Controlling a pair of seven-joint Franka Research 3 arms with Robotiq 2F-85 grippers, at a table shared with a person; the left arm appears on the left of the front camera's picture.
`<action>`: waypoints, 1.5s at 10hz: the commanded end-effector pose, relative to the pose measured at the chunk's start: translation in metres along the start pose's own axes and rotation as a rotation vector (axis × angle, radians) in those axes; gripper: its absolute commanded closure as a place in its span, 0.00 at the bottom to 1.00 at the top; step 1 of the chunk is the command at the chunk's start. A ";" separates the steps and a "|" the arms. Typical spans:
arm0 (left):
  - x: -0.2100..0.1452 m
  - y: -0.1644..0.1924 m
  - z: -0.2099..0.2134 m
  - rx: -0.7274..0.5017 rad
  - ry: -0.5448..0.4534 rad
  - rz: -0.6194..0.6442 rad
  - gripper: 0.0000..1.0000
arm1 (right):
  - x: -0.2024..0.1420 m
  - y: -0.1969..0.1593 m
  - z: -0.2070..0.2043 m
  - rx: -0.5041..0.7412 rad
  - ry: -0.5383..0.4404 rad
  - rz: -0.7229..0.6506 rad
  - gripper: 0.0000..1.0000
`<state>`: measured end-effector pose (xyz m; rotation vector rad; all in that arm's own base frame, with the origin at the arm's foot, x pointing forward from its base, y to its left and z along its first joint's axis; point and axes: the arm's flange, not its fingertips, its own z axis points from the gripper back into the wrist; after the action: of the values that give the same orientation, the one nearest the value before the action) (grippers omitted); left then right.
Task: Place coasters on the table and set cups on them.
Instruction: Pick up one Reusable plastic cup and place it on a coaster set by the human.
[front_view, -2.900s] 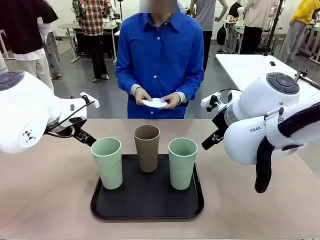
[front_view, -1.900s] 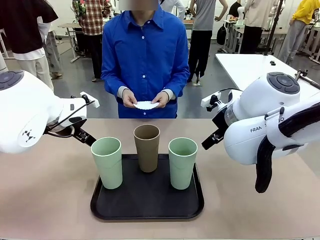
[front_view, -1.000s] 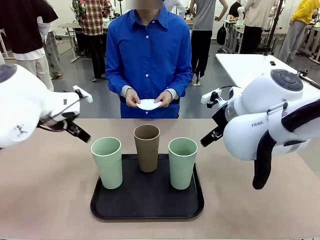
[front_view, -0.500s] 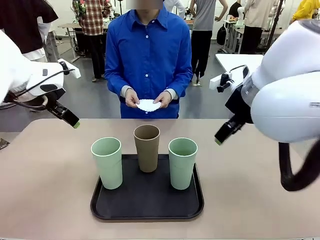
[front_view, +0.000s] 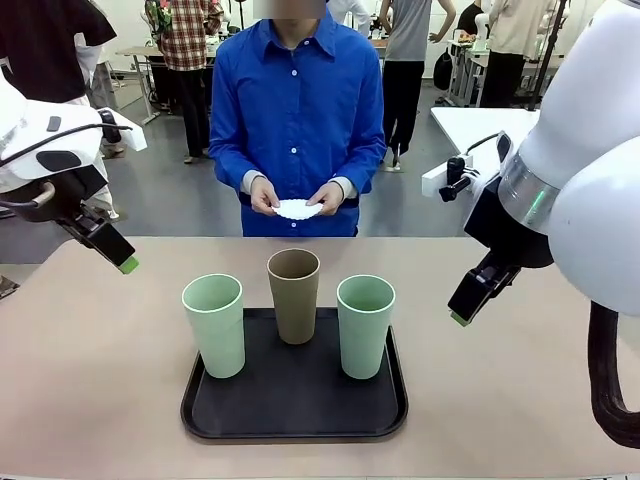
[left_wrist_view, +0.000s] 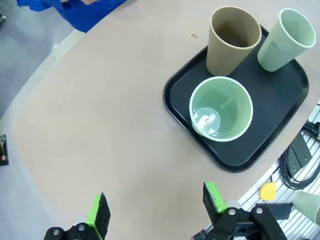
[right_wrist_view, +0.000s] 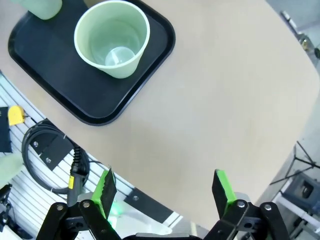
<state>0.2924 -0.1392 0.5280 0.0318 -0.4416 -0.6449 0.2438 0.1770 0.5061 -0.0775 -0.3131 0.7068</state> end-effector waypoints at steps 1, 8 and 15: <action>0.004 0.007 -0.008 -0.009 -0.011 0.011 0.00 | 0.002 -0.005 -0.003 0.000 -0.006 -0.013 0.00; -0.028 0.097 -0.012 -0.900 -0.189 0.556 0.00 | -0.084 -0.121 -0.022 0.979 -0.418 -0.660 0.00; -0.108 0.181 -0.068 -1.059 -0.168 0.840 0.00 | -0.168 -0.186 -0.085 1.233 -0.375 -0.851 0.00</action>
<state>0.3386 0.0625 0.4520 -1.1516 -0.1810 0.0271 0.2919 -0.0969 0.4334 1.3266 -0.1887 -0.0451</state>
